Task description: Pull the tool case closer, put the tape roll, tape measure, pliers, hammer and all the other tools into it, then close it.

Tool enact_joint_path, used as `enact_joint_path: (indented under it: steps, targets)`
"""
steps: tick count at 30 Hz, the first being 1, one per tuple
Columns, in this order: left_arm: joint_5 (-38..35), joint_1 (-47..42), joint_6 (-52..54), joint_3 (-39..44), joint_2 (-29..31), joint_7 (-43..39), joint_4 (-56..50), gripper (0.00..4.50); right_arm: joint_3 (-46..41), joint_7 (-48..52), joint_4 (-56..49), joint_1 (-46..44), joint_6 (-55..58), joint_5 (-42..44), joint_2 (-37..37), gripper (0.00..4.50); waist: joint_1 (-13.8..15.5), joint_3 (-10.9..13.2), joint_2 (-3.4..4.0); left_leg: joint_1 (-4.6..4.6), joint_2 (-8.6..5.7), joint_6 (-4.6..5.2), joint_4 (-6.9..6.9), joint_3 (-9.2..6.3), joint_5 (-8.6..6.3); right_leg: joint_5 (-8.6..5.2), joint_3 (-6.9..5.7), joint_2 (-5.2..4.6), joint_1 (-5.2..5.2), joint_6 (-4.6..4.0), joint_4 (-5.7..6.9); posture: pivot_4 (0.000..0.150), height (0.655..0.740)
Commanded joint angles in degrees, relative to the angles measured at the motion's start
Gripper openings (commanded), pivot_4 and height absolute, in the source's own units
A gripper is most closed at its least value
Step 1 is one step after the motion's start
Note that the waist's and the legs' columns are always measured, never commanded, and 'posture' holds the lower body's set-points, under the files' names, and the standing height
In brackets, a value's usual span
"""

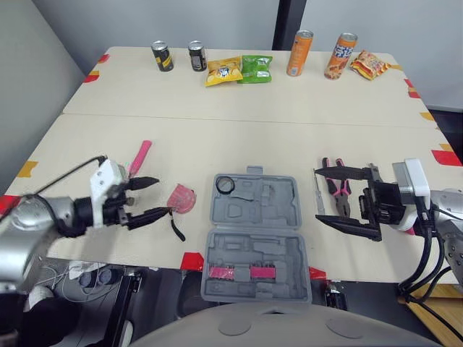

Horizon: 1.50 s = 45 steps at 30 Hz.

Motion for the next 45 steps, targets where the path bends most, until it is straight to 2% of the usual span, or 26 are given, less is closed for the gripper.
enact_joint_path:
  steps: [1,3,7,12,17,25,34,37,45]
  targets:
    - [3.7,-6.6,-6.9,-5.2,4.1,-13.2,7.9,4.47,-0.8,-0.6,-2.6,0.1,-0.3,1.1,0.4,4.50,0.0,0.0,0.01,0.00,-0.02,0.00,0.00,0.05,0.00,0.00,0.03,-0.02,-0.02,-0.01,0.00,0.150,0.7400]
    - [6.6,-13.2,-10.5,-9.8,4.9,-18.2,13.2,4.47,-1.2,-1.1,-3.4,0.7,-0.4,1.1,0.6,4.50,0.3,0.0,0.02,-0.01,-0.03,0.00,0.00,0.07,0.00,-0.01,0.04,-0.05,-0.02,-0.03,0.01,0.150,0.7400]
    - [8.8,-26.8,-19.4,-23.5,5.7,-19.7,23.4,4.47,-2.2,-2.7,-6.1,2.7,-0.2,1.6,1.0,4.50,1.0,0.0,0.01,-0.06,-0.03,0.00,0.09,0.15,0.01,-0.03,0.06,-0.08,-0.19,-0.08,0.27,0.150,0.7400]
    - [12.5,-41.4,-35.8,-39.1,1.5,-19.7,40.5,4.47,-4.7,-4.3,-9.2,6.4,-0.7,2.0,1.0,4.50,1.6,0.0,0.03,-0.11,-0.02,-0.01,0.14,0.23,0.00,-0.12,0.13,-0.09,-0.39,-0.23,0.58,0.150,0.7400]
    - [12.5,-49.8,-46.2,-49.1,-3.3,-19.7,52.2,4.47,-6.0,-6.2,-11.6,9.0,-0.9,1.8,1.3,4.50,1.9,-0.1,-0.01,-0.16,-0.02,-0.05,0.17,0.31,0.00,-0.14,0.19,-0.09,-0.50,-0.27,0.70,0.150,0.7400]
    - [13.1,-54.9,-55.3,-54.9,-10.2,-19.7,62.6,4.47,-7.1,-8.3,-14.5,12.7,-1.6,1.6,2.1,4.50,2.4,-0.1,-0.08,-0.17,-0.01,-0.09,0.17,0.31,-0.01,-0.15,0.20,-0.10,-0.52,-0.27,0.74,0.150,0.7400]
    - [18.6,-54.0,-61.6,-54.5,-15.7,-19.7,68.9,4.47,-7.4,-9.2,-15.1,13.2,-1.8,1.7,1.6,4.50,2.5,-0.4,0.02,-0.10,-0.01,-0.12,0.17,0.31,-0.02,-0.15,0.21,-0.11,-0.46,-0.27,0.74,0.150,0.7400]
    - [20.7,-53.1,-63.1,-52.2,-16.1,-19.7,70.3,3.68,-7.6,-9.0,-14.9,13.0,-1.7,1.9,1.3,4.50,2.5,-0.6,0.18,-0.06,-0.02,-0.12,0.17,0.31,-0.02,-0.15,0.22,-0.12,-0.41,-0.26,0.74,0.150,0.7400]
    - [20.1,-49.7,-61.0,-48.5,-15.1,-19.7,68.6,0.81,-6.5,-7.8,-13.1,11.0,-1.5,1.6,1.0,4.50,2.6,-1.1,0.65,0.03,-0.02,-0.12,0.14,0.30,-0.02,-0.15,0.21,-0.13,-0.33,-0.24,0.77,0.150,0.7400]
